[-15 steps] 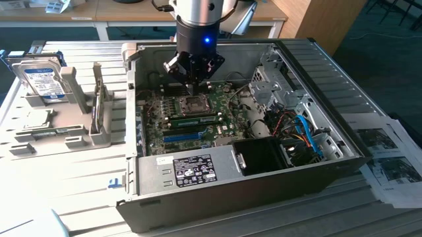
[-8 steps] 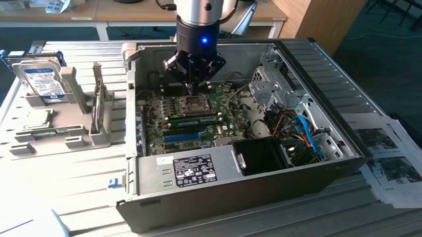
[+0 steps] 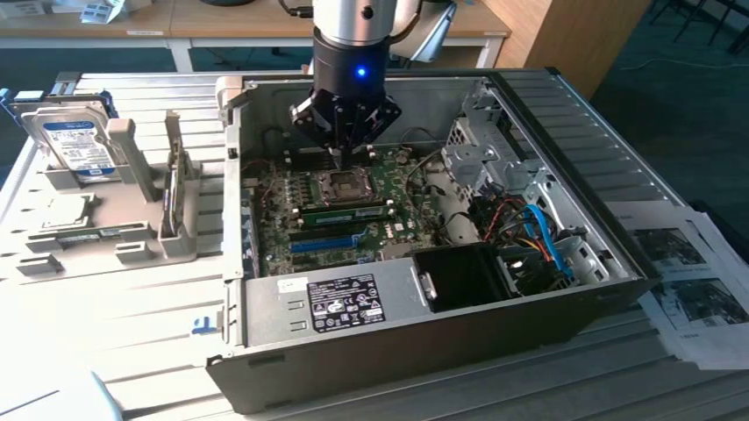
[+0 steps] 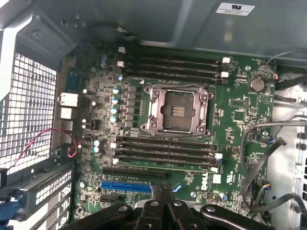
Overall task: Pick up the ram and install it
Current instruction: 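Press down the ram until it locks into place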
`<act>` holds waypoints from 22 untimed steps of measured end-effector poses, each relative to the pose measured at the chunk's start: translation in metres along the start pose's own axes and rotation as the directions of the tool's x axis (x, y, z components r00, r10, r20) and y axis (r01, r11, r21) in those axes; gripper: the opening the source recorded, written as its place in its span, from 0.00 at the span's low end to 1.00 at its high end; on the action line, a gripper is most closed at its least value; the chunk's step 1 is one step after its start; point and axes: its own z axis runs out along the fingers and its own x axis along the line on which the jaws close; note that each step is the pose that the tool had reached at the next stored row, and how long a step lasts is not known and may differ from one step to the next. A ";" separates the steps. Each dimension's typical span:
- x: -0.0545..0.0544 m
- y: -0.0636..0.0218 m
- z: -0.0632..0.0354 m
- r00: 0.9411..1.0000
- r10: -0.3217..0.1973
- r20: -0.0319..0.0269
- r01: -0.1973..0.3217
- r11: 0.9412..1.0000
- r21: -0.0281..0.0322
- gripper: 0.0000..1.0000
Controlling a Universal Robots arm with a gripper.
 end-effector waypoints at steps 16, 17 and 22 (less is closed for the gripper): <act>0.000 0.0000 0.0000 0.999 0.047 -0.021 -0.047 0.999 -0.001 0.10; 0.000 0.0000 0.0000 0.999 0.047 -0.021 -0.047 0.999 -0.001 0.10; -0.001 -0.0001 0.0001 0.999 0.048 -0.023 -0.048 0.999 -0.001 0.10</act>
